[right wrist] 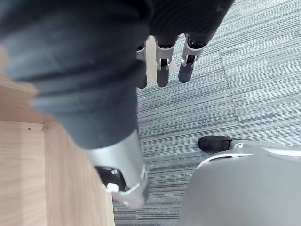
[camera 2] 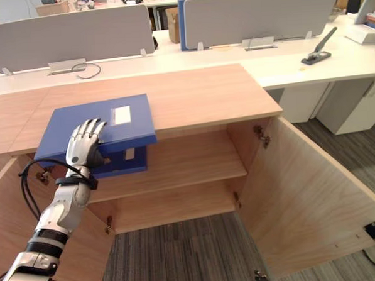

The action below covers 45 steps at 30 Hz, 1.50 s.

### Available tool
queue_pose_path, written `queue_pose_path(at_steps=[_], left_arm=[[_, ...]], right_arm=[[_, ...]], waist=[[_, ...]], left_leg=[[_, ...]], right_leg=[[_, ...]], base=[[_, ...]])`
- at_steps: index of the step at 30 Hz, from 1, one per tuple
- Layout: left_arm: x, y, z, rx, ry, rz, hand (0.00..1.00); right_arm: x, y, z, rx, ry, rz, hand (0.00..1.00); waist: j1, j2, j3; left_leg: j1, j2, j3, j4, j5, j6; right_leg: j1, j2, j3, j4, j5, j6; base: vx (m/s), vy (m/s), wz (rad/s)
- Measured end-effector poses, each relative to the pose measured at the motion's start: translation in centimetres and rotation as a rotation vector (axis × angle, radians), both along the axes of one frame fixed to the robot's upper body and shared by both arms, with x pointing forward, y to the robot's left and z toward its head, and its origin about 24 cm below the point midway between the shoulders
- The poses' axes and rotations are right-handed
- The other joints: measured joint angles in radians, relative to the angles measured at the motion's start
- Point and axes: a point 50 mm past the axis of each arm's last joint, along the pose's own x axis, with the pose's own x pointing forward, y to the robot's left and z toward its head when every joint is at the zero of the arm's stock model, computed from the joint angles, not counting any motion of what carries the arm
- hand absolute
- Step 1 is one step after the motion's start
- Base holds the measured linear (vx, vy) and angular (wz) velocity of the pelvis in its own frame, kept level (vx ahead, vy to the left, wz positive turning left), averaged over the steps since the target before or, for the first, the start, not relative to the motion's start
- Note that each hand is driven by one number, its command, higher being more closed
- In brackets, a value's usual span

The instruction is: Walk over to the cabinet, pick up the folder, carry it to the office cabinet, place the folder inside the office cabinet, then close the office cabinet door

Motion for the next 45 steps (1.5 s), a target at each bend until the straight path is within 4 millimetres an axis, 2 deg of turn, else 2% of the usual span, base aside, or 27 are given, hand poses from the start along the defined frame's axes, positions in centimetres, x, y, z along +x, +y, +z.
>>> queue_pose_path(at_steps=[3,4,20,24,27,29,36,38,42,44,45], left_arm=[[0.1,0.3,-0.4,0.002,0.019,0.017,0.00],[0.3,0.5,-0.3,0.003,0.021,0.026,1.00],[1.8,1.3,2.3,0.060,-0.058,0.052,1.00],[2.2,1.8,2.3,0.066,-0.055,0.079,1.00],[2.2,1.4,1.9,0.009,-0.069,0.105,1.00],[1.5,0.7,1.5,-0.058,-0.096,0.122,1.00],[-4.7,-3.4,2.4,-0.515,-0.367,0.065,1.00],[-6.0,-3.5,2.7,-0.623,-0.400,0.023,1.00],[-8.3,-2.0,2.8,-1.060,-0.434,-0.100,1.00],[-9.5,-1.0,2.0,-1.345,-0.437,-0.157,1.00],[-10.3,-0.6,0.9,-1.488,-0.427,-0.152,1.00]], right_arm=[[0.0,0.0,0.0,0.000,0.000,-0.002,0.00],[0.0,0.0,0.0,0.000,-0.001,-0.002,0.00],[-0.4,-0.3,0.0,0.006,0.002,-0.037,0.00],[-0.4,-0.2,0.0,0.006,0.002,-0.037,0.00],[-0.5,-0.2,0.0,0.005,0.005,-0.038,0.00],[-0.5,-0.2,-0.1,0.003,0.005,-0.038,0.00],[-1.1,-0.4,-0.1,-0.024,0.029,-0.058,0.00],[-1.1,-0.4,-0.1,-0.027,0.028,-0.060,0.00],[-0.5,-0.2,0.0,-0.005,-0.005,-0.099,0.00],[0.0,0.1,0.1,0.011,-0.029,-0.111,0.00],[0.7,0.5,0.3,0.025,-0.057,-0.095,0.00]], waist=[[0.000,0.000,0.000],[0.000,0.000,0.000],[-0.016,0.014,-0.008],[-0.022,0.013,-0.007],[-0.021,0.012,-0.006],[-0.022,0.012,-0.006],[0.006,0.011,-0.006],[0.012,0.008,-0.004],[0.027,0.003,-0.001],[0.033,0.000,0.001],[0.035,-0.001,0.002]], left_leg=[[0.000,0.002,0.001,0.002,0.000,-0.001],[0.000,0.003,0.001,0.004,-0.001,-0.001],[0.001,0.011,0.007,0.015,-0.003,-0.006],[0.001,0.011,0.007,0.014,-0.003,-0.006],[0.002,0.011,0.007,0.013,-0.003,-0.006],[0.002,0.011,0.006,0.010,-0.003,-0.006],[0.010,0.009,-0.003,-0.015,-0.002,-0.004],[0.018,0.010,-0.003,-0.019,-0.002,-0.004],[0.019,0.008,-0.010,-0.021,0.003,0.001],[0.015,0.005,-0.019,-0.028,0.012,0.003],[0.013,0.005,-0.024,-0.035,0.015,0.003]], right_leg=[[-0.001,0.002,0.001,0.003,0.000,0.000],[-0.001,0.003,0.002,0.005,0.000,0.000],[-0.002,0.010,0.008,0.011,0.001,-0.002],[-0.001,0.010,0.008,0.009,0.001,-0.002],[0.000,0.010,0.007,0.009,0.001,-0.002],[0.000,0.009,0.007,0.007,0.001,-0.002],[0.009,0.009,-0.003,-0.007,0.001,-0.002],[0.016,0.009,-0.004,-0.007,0.000,-0.002],[0.026,0.005,-0.013,-0.007,0.000,-0.001],[0.026,-0.002,-0.020,-0.007,0.000,-0.001],[0.025,-0.004,-0.022,-0.007,-0.001,0.000]], base=[[0.00,0.000,0.00],[0.00,0.000,0.00],[-0.01,-0.001,-0.01],[0.00,0.000,0.00],[0.00,0.000,0.00],[0.00,0.000,0.00],[0.01,0.001,0.03],[0.00,0.000,0.00],[-0.02,0.002,0.06],[-0.07,0.015,0.12],[-0.07,0.022,0.14]])
